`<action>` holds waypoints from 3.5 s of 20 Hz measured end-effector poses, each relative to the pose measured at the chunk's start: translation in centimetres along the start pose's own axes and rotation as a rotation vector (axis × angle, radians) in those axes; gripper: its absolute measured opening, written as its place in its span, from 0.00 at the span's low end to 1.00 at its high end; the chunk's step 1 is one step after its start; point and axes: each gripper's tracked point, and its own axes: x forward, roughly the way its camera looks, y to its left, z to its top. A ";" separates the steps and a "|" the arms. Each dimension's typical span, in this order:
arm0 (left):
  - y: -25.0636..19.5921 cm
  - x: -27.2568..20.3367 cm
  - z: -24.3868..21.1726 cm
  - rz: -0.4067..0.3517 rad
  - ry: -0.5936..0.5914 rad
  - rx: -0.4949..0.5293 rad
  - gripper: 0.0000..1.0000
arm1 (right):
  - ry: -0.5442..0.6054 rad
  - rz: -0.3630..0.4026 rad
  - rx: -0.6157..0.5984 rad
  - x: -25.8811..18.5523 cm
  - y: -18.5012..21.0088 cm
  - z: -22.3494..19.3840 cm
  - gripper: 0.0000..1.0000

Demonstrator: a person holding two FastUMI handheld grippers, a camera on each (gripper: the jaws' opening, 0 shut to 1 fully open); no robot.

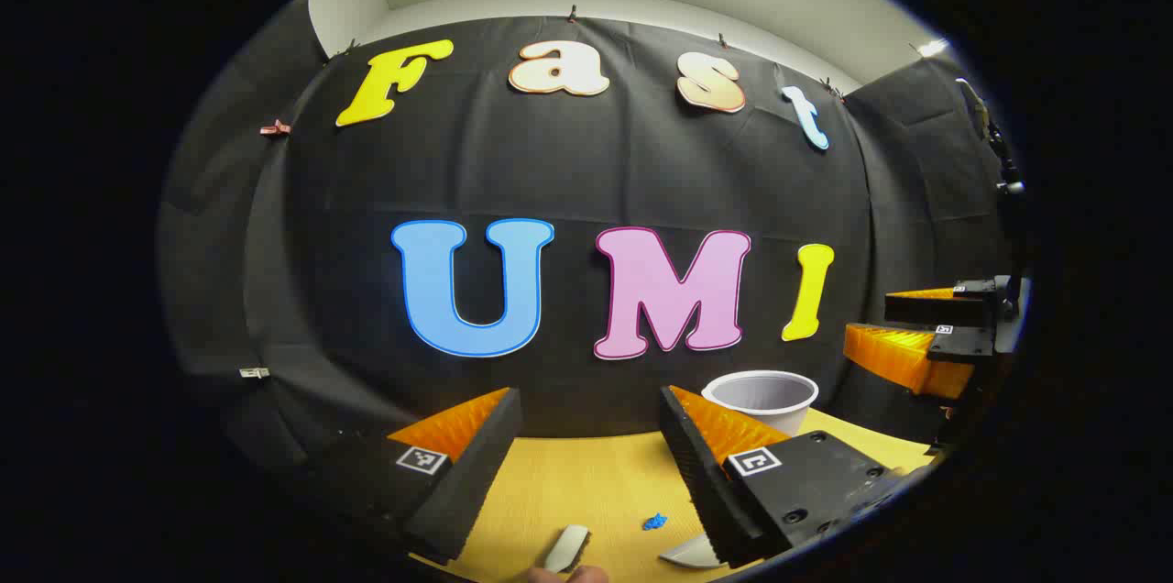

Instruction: Pick up the small broom and dustpan from the desktop, sweep the trash into the dustpan with the broom, and then empty the trash into the garbage bin.

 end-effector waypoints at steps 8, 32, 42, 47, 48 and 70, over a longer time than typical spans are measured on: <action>0.3 -0.3 -0.8 0.011 0.015 0.001 0.95 | 0.007 -0.022 0.018 0.0 -0.1 -0.1 0.98; 2.2 -2.0 -6.4 0.058 0.108 0.063 0.94 | 0.946 0.206 0.076 -11.2 3.7 -28.2 0.97; 3.6 -3.4 -8.4 0.117 0.166 0.063 0.94 | 1.247 0.171 0.124 -12.5 4.4 -41.5 0.92; 4.0 -3.6 -8.4 0.138 0.177 0.086 0.94 | 1.292 0.221 0.097 -11.5 5.9 -43.8 0.92; 4.0 -3.6 -8.7 0.144 0.181 0.085 0.94 | 1.302 0.227 0.108 -11.4 6.2 -44.0 0.92; 4.7 -0.3 -16.5 0.164 0.361 0.071 0.94 | 1.264 0.301 0.061 -10.2 4.1 -44.3 0.36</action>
